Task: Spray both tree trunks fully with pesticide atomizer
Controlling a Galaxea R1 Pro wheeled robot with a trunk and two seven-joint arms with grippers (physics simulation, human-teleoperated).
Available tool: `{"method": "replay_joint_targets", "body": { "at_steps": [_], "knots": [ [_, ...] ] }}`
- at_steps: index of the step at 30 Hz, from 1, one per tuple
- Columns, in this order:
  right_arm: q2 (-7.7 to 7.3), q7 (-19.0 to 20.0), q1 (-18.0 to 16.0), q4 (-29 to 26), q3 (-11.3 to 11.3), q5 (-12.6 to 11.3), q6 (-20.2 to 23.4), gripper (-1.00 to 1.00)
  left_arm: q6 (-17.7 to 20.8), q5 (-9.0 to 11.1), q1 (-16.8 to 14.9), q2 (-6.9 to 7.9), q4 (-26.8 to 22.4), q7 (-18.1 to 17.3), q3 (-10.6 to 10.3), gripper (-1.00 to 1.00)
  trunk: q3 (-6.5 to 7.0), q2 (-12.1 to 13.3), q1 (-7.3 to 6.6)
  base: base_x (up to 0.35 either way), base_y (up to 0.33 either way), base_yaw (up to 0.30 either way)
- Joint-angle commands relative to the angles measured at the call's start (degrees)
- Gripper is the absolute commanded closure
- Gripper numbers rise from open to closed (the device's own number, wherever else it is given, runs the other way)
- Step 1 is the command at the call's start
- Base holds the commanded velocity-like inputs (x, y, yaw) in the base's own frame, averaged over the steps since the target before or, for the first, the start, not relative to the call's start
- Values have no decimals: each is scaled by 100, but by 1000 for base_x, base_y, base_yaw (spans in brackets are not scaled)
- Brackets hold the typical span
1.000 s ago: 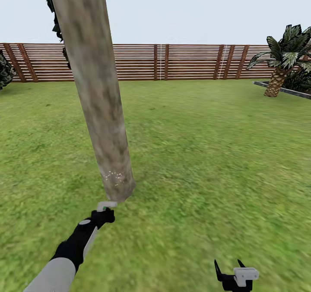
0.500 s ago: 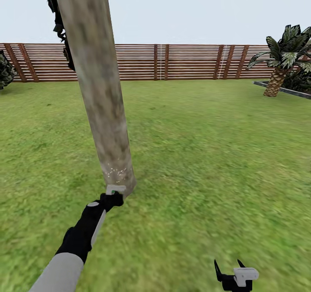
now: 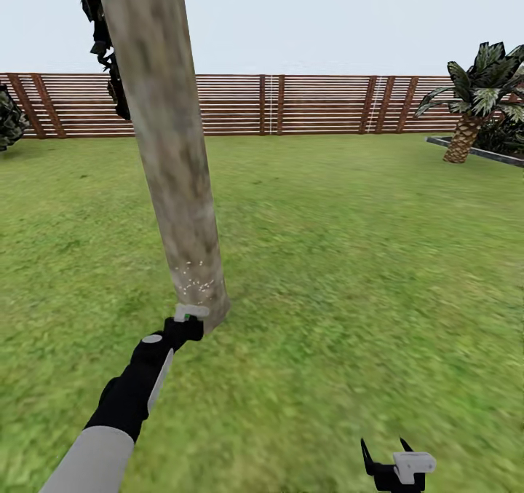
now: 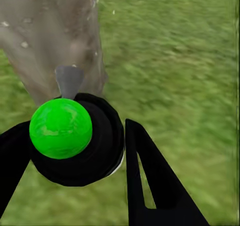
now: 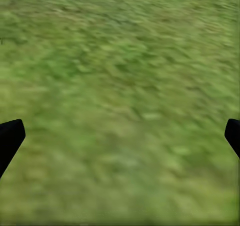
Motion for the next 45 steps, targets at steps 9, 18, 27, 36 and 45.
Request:
{"method": "replay_joint_targets", "body": {
  "at_steps": [9, 18, 27, 36, 45],
  "knots": [
    [0, 0, 0, 0, 5, 4, 5, -100, 387, 30, 0, 102, -358, -25, 706, 100, 0, 0, 0, -4, 0, 0],
    [0, 0, 0, 0, 9, 9, 5, -100, 636, 34, 0, 35, -574, -21, -74, 100, 0, 0, 0, 0, 0, 0],
    [0, 0, 0, 0, 9, 9, 5, -100, 655, 43, 0, 96, -621, -51, 640, 100, 0, 0, 0, 0, 0, 0],
    [0, 0, 0, 0, 9, 9, 5, -100, 650, 4, 0, 26, -693, -164, 104, 100, 0, 0, 0, -124, 0, 0],
    [0, 0, 0, 0, 9, 9, 5, -100, 1100, 41, -10, 111, -1121, -185, 838, 100, 0, 0, 0, -22, 0, 0]
  ]
}}
